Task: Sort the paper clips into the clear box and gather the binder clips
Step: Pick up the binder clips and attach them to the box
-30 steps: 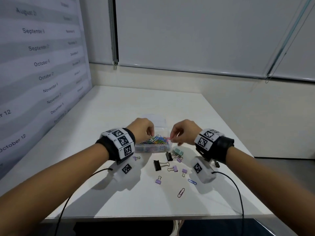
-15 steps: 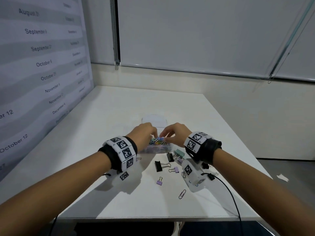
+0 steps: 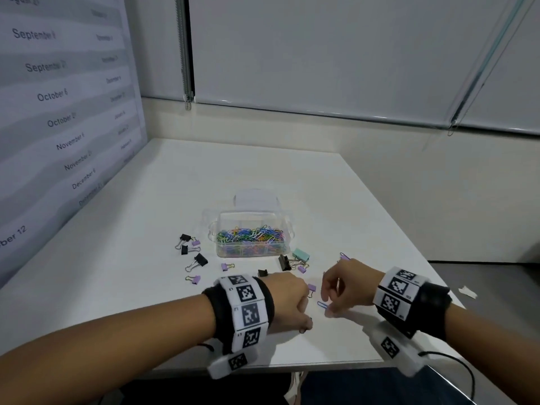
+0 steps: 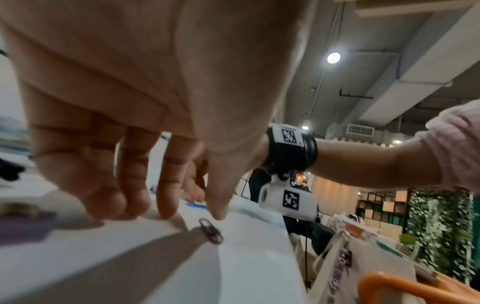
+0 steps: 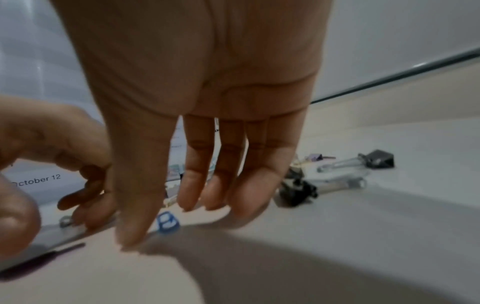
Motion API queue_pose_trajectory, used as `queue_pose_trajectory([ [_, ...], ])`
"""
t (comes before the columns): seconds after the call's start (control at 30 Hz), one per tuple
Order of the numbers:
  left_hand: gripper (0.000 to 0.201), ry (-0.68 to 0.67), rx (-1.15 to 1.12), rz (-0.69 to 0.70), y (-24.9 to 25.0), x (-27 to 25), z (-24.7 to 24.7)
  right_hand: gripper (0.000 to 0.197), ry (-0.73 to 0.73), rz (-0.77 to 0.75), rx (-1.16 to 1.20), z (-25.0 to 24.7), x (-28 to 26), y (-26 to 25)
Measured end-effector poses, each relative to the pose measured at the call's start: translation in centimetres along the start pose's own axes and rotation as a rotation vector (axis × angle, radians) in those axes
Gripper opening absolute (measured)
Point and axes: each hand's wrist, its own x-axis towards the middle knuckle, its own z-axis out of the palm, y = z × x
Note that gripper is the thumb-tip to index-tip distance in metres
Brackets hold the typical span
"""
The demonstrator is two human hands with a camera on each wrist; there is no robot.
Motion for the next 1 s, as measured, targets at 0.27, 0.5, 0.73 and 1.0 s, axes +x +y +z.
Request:
queue_pose_trajectory([
  [0.27, 0.018, 0.007, -0.015, 0.087, 0.5, 0.4, 0.3, 0.014, -0.047, -0.023, 0.08, 0.0, 0.3, -0.1],
  [0.5, 0.017, 0.031, -0.018, 0.079, -0.6, -0.3, 0.3, 0.01, 0.09, -0.108, 0.053, -2.6, 2.7, -2.5],
  [0.73, 0.016, 0.035, -0.033, 0.08, -1.6, -0.5, -0.4, 0.012, 0.296, -0.12, 0.123, -5.5, 8.3, -6.4],
  [1.0, 0.016, 0.325, -0.105, -0.085, -5.9, -0.2, -4.0, 0.023, 0.424, -0.005, 0.062, -5.5, 8.7, -3.2],
])
